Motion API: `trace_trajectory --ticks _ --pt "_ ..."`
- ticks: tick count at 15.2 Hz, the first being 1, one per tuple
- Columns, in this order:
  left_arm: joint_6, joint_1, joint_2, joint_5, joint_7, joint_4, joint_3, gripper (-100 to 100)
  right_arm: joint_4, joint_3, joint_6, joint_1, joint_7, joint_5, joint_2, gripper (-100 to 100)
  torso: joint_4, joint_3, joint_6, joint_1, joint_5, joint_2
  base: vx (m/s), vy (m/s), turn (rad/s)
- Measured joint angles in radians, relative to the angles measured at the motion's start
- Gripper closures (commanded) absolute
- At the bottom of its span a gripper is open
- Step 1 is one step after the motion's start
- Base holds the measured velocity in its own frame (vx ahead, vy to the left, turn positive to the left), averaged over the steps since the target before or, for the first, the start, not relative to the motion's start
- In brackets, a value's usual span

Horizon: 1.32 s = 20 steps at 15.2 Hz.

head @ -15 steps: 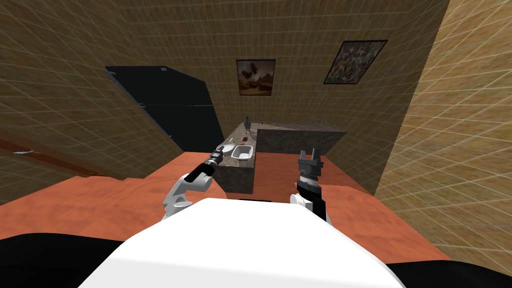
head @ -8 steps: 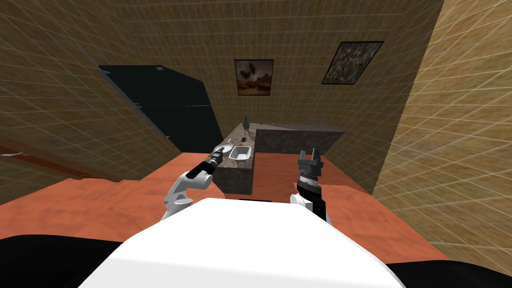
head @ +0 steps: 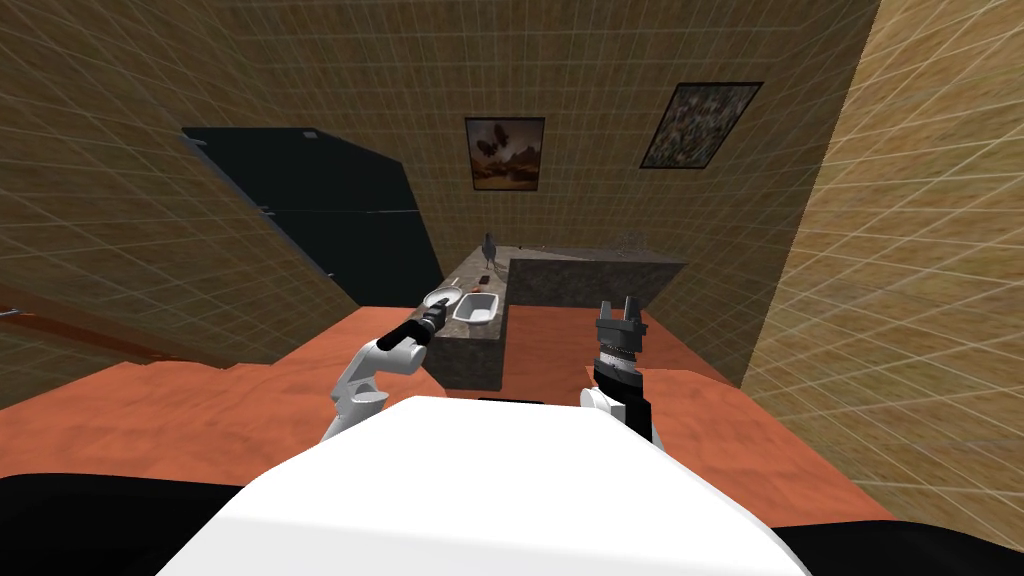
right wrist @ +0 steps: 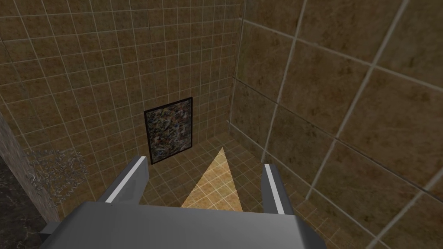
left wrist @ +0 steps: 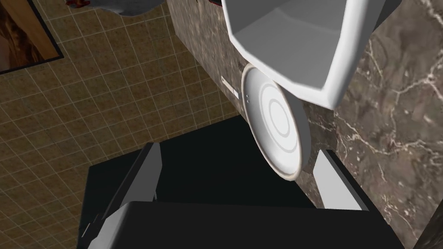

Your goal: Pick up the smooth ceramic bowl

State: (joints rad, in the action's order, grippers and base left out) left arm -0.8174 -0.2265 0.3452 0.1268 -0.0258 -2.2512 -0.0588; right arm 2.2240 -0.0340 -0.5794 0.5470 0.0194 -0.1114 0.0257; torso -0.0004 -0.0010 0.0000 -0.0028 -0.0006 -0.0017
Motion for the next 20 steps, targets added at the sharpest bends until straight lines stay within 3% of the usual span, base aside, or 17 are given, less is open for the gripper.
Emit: trace_trajectory --ticks 20 --pt "-0.387 0.091 0.005 0.017 -0.06 0.002 -0.019 -100 0.0 0.0 0.0 0.0 0.0 0.0 0.0 0 0.0 0.0 0.0 0.0 0.0 0.0 0.026 -0.032 -0.021"
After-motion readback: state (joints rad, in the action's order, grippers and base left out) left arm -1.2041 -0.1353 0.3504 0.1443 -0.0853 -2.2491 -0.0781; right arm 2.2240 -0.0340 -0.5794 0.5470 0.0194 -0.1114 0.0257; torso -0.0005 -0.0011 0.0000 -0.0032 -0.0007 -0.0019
